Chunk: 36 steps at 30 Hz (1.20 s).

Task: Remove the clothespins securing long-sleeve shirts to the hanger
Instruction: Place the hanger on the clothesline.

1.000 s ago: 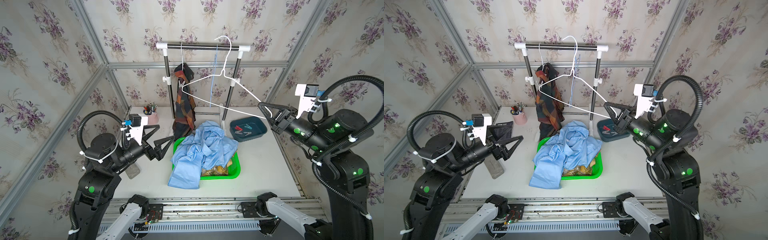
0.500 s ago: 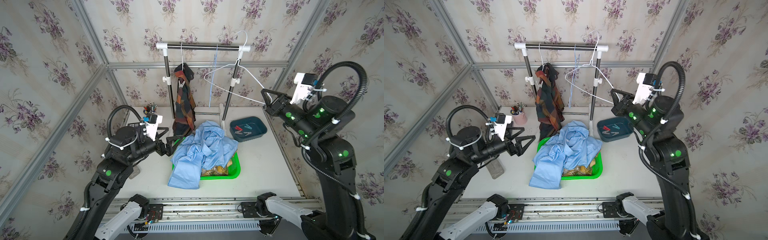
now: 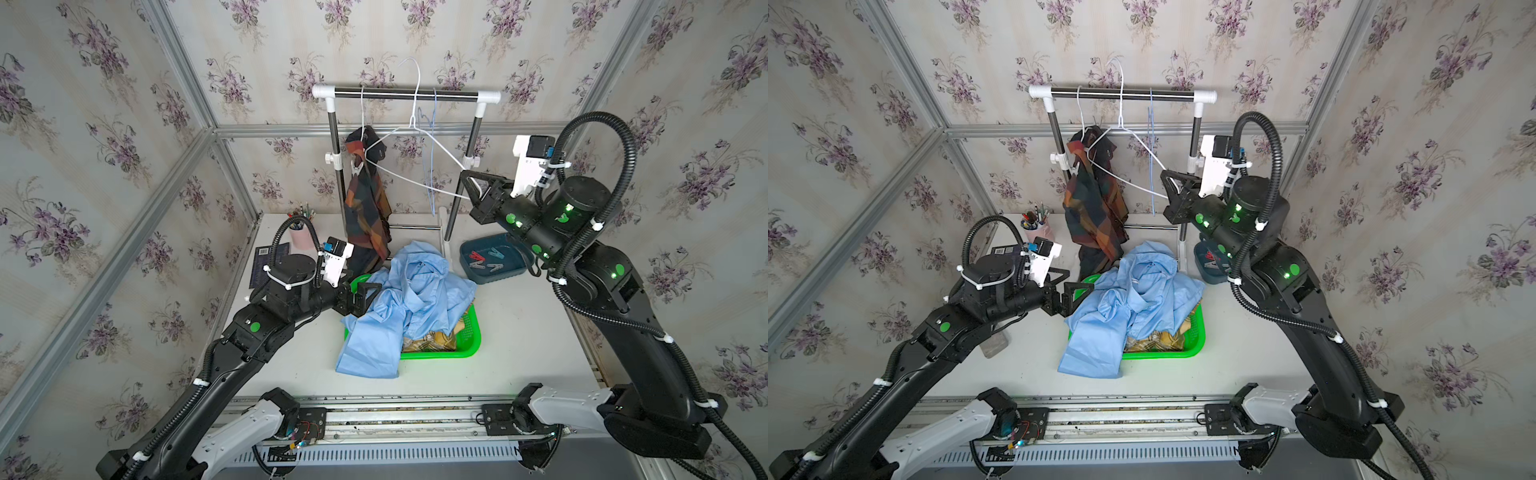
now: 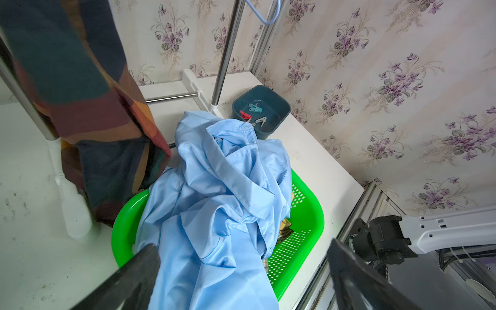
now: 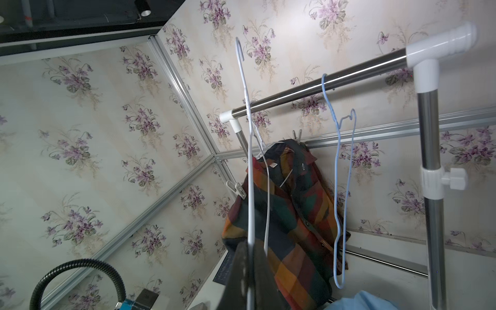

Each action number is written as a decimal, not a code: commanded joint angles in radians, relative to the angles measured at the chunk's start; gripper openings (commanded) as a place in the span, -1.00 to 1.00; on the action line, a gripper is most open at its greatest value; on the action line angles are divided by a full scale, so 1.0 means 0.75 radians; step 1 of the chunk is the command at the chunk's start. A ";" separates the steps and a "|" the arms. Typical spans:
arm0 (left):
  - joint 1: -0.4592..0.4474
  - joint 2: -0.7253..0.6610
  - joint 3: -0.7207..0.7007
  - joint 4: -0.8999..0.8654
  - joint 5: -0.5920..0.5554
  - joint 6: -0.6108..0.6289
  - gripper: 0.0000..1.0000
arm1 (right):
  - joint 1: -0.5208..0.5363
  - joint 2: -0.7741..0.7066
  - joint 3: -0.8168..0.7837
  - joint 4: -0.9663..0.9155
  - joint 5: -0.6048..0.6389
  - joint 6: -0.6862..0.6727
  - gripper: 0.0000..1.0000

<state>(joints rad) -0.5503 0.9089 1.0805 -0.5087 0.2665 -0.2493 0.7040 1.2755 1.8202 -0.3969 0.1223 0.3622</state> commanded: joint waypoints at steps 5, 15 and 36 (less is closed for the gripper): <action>-0.002 -0.011 -0.025 0.044 -0.010 -0.021 0.99 | 0.102 0.052 -0.048 0.166 0.362 -0.087 -1.00; -0.005 -0.052 -0.071 0.044 0.028 -0.039 0.99 | 0.129 0.151 -0.016 0.194 0.496 -0.149 -1.00; -0.009 -0.110 -0.148 0.022 0.017 -0.049 0.99 | 0.173 0.192 -0.152 0.232 0.561 -0.121 -1.00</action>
<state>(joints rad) -0.5568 0.8215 0.9695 -0.5007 0.2760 -0.2749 0.8276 1.4361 1.7237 -0.2615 0.5404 0.2596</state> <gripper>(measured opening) 0.993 0.049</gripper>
